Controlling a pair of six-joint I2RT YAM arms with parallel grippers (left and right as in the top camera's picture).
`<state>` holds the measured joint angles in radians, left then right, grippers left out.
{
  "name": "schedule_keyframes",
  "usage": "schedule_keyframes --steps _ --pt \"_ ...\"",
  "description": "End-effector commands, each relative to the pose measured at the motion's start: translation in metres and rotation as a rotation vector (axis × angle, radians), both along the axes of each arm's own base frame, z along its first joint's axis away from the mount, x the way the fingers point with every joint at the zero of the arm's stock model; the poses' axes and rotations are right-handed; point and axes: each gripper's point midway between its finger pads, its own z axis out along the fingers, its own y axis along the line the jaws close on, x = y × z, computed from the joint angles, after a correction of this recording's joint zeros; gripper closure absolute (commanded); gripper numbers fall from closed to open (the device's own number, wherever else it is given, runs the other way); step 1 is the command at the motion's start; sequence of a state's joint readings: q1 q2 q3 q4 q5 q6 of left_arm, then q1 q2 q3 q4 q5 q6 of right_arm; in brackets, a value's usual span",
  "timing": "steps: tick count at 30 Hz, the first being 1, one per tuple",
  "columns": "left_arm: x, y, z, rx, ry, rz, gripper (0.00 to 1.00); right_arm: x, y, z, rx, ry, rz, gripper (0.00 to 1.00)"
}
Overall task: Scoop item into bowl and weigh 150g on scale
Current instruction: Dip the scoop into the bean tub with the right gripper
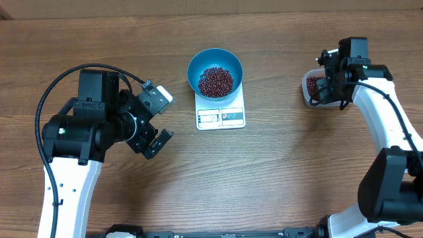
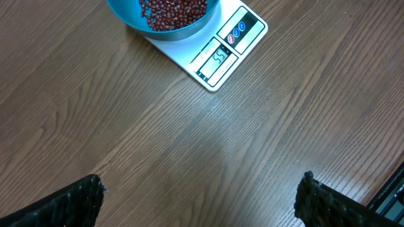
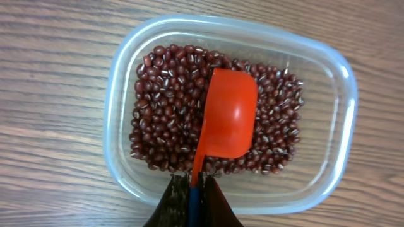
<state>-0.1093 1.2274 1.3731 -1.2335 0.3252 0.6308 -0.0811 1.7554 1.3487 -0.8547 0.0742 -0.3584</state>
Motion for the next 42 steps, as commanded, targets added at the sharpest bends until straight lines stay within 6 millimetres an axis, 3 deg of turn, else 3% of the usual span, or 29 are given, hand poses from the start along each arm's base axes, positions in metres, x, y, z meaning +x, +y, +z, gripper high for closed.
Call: schedule_keyframes --steps 1,6,16,23,32,42 --pt "0.000 -0.001 -0.002 -0.003 0.010 0.006 0.00 0.008 0.011 0.007 0.156 -0.033 -0.032 0.97" --pt "0.000 -0.001 -0.002 -0.003 0.011 0.006 0.00 0.007 0.007 0.012 0.338 -0.050 -0.101 0.97" --pt "0.000 -0.001 -0.002 -0.003 0.011 0.006 0.00 0.002 -0.026 0.032 0.709 -0.111 -0.284 0.97" --pt "0.000 -0.001 -0.002 -0.003 0.010 0.006 0.00 -0.003 -0.042 0.015 0.747 -0.064 -0.387 0.96" --pt "0.000 -0.001 -0.002 -0.003 0.011 0.006 0.00 0.002 -0.030 0.025 0.849 -0.087 -0.354 0.96" --pt "0.000 -0.001 -0.002 -0.003 0.010 0.006 0.00 -0.003 -0.055 0.032 0.914 -0.122 -0.430 0.96"
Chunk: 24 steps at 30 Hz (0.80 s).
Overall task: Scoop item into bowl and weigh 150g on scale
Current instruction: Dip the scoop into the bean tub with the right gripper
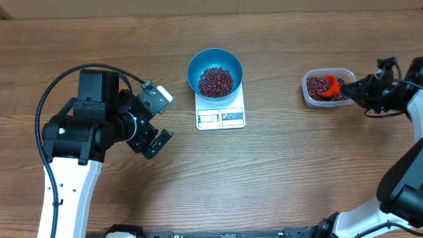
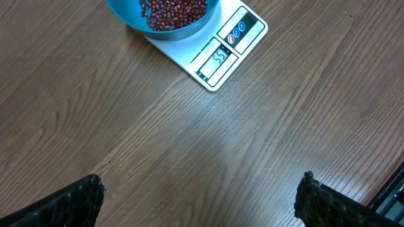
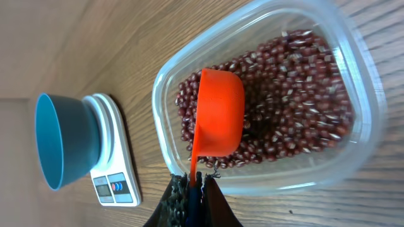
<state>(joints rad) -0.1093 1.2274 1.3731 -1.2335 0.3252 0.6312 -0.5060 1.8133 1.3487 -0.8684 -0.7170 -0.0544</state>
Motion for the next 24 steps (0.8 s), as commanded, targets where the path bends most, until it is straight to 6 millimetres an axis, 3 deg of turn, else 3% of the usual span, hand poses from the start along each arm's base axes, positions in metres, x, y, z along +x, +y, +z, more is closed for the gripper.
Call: schedule_keyframes --steps 1,13,24 --pt "0.000 -0.001 -0.002 -0.004 0.010 0.006 0.00 0.004 -0.013 0.014 0.052 -0.051 -0.031 0.96" --pt "0.000 -0.001 -0.002 -0.003 0.010 0.006 0.00 -0.002 -0.030 0.028 0.148 -0.103 -0.075 0.96" --pt "0.000 -0.001 -0.002 -0.003 0.010 0.006 0.00 0.002 -0.001 0.061 0.343 -0.218 0.010 0.96"
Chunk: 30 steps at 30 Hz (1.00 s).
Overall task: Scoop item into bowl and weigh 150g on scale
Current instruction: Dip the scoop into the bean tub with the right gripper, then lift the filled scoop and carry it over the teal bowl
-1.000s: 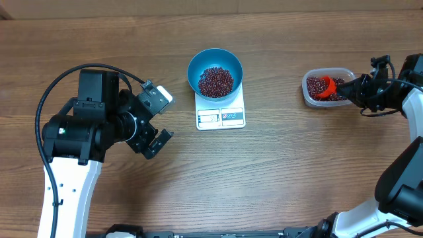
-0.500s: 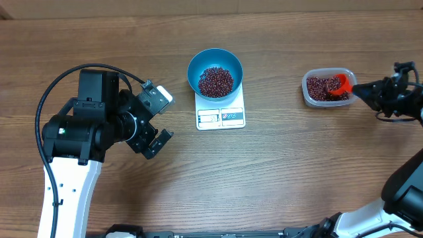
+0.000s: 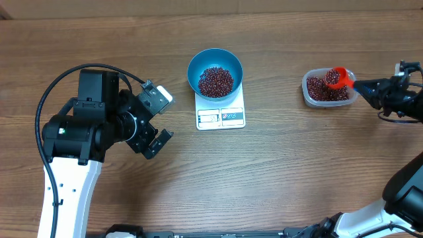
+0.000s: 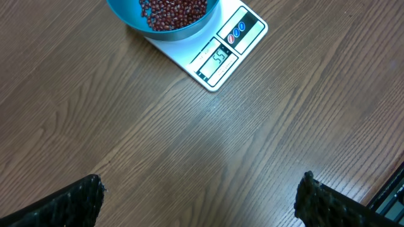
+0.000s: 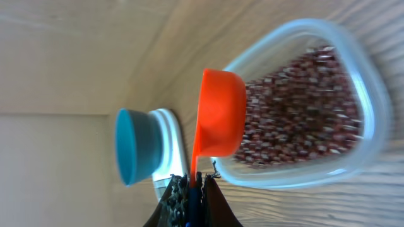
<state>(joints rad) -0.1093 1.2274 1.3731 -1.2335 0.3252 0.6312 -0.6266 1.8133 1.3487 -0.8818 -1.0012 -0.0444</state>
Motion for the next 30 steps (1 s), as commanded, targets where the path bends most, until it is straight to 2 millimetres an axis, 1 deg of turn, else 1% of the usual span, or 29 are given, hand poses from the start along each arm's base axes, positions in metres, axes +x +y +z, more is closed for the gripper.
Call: schedule_keyframes --steps 1,6,9,11,12,15,22,30 --pt "0.000 -0.001 -0.002 -0.003 0.010 0.006 0.00 0.008 0.017 0.029 0.111 -0.108 0.062 0.96" --pt "0.000 -0.001 -0.002 -0.003 0.011 0.006 0.01 0.011 0.042 0.040 0.175 -0.142 0.132 0.96" --pt "0.000 -0.001 -0.002 -0.004 0.010 0.006 0.01 0.012 0.063 0.044 0.198 -0.151 0.185 0.96" --pt "0.000 -0.001 -0.002 -0.003 0.010 0.006 0.00 0.014 0.080 0.044 0.204 -0.147 0.228 0.96" --pt "0.000 -0.001 -0.002 -0.004 0.010 0.006 0.00 0.014 0.086 0.044 0.206 -0.146 0.242 0.96" --pt "0.000 -0.001 -0.002 -0.004 0.010 0.006 0.00 0.014 0.113 0.044 0.211 -0.140 0.310 0.96" --pt "0.000 -0.001 -0.002 -0.003 0.011 0.006 0.00 0.010 0.172 0.045 0.224 -0.123 0.450 0.96" --pt "0.000 -0.001 -0.002 -0.004 0.010 0.006 0.00 0.006 0.221 0.048 0.234 -0.118 0.560 0.96"
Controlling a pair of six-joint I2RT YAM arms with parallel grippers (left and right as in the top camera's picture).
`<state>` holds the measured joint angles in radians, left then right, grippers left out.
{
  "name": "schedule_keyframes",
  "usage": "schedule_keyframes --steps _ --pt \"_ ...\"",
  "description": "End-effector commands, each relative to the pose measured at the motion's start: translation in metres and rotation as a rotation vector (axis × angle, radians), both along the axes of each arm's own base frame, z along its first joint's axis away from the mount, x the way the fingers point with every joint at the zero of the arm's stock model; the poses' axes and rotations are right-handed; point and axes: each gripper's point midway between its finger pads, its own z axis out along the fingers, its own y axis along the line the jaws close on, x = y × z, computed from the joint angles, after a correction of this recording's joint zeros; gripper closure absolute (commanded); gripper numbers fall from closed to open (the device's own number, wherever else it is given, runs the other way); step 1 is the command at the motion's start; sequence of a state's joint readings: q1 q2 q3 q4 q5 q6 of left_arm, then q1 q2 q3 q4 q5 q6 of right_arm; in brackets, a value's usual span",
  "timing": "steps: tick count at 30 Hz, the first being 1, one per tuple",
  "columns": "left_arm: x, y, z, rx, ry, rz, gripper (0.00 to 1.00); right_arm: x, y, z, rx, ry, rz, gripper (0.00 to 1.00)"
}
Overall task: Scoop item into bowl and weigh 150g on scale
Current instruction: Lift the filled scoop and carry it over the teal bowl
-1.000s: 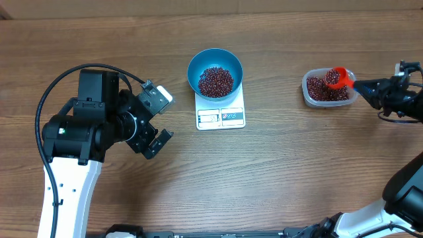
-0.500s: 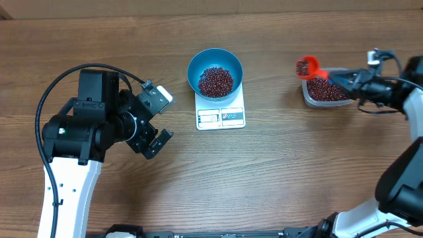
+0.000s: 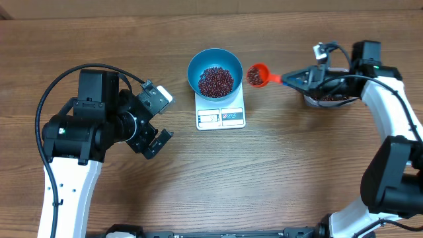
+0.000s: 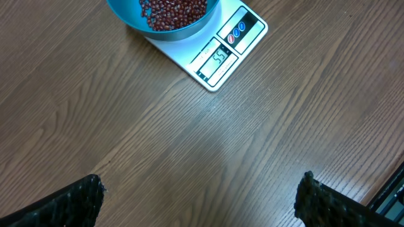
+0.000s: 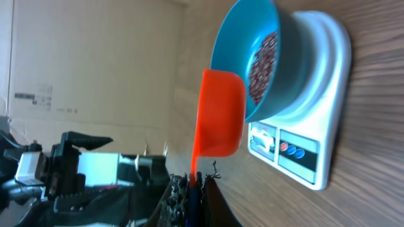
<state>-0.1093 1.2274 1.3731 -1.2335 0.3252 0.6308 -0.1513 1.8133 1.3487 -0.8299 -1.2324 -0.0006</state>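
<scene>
A blue bowl (image 3: 215,71) partly filled with red beans sits on the white scale (image 3: 221,114). In the left wrist view the scale's display (image 4: 219,57) shows digits. My right gripper (image 3: 295,78) is shut on the handle of the orange scoop (image 3: 256,75), which carries beans and hovers just right of the bowl's rim. From the right wrist, the scoop (image 5: 219,113) hangs beside the bowl (image 5: 232,38), with the gripper (image 5: 191,184) clamped on its handle. My left gripper (image 3: 162,119) stands open over bare wood, left of the scale.
The clear bean container (image 3: 328,99) sits at the right, mostly hidden under my right arm. The left wrist view shows the bowl (image 4: 126,16) and scale (image 4: 249,28) at the top, with wood between my spread left fingers (image 4: 76,202).
My right gripper has moved left with the loaded scoop, from above the container to beside the bowl's right rim. The left arm has not moved.
The scoop first lay empty on the beans in the container, held by my right gripper. Then it was tilted into the beans, then raised loaded over the container. Now it hangs beside the bowl. The left gripper stayed open and still.
</scene>
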Motion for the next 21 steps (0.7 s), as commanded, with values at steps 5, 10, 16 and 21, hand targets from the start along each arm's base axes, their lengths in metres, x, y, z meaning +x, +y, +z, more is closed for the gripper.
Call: schedule_keyframes --steps 5,10,16,21 --pt "0.000 -0.001 -0.002 -0.003 0.011 0.006 0.00 0.008 0.037 0.016 0.032 -0.057 0.075 0.96" --pt "0.000 -0.001 -0.002 -0.003 0.010 0.006 0.00 0.013 0.054 0.007 -0.049 -0.091 0.083 0.96" --pt "0.000 -0.001 -0.002 -0.003 0.011 0.006 0.00 0.027 0.067 -0.009 -0.197 -0.162 0.053 0.96" --pt "0.000 -0.001 -0.002 -0.003 0.011 0.006 0.00 0.042 0.077 -0.012 -0.288 -0.267 0.029 0.96"
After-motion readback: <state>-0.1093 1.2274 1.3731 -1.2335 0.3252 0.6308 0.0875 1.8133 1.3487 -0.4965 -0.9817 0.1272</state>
